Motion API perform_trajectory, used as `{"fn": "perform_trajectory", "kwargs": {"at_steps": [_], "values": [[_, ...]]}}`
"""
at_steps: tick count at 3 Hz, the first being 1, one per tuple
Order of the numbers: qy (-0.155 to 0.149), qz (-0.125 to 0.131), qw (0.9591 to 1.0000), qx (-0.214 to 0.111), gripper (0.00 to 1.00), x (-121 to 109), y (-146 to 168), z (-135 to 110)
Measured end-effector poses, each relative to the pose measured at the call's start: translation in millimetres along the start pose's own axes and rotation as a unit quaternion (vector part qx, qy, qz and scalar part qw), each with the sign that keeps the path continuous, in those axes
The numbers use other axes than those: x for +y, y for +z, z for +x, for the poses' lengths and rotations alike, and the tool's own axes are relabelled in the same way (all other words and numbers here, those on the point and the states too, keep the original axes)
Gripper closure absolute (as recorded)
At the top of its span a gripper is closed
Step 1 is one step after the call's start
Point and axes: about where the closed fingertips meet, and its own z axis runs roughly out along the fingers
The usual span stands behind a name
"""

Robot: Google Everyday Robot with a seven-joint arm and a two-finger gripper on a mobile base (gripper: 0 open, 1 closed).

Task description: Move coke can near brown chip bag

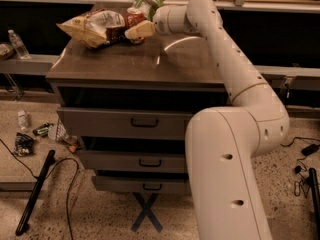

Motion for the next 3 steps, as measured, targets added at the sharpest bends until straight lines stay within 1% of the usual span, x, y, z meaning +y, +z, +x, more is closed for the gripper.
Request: {"fn": "perform_trajectory", "kwargs": {"at_steps": [1, 2, 3], "values": [[0.009, 0.047, 0.9988, -0.012, 0.00, -31, -58, -10], [0.020, 0.147, 0.9888, -0.022, 0.00, -78, -173, -24], [0.016, 0.199, 0.9788, -0.045, 0.00, -86, -235, -52]]}}
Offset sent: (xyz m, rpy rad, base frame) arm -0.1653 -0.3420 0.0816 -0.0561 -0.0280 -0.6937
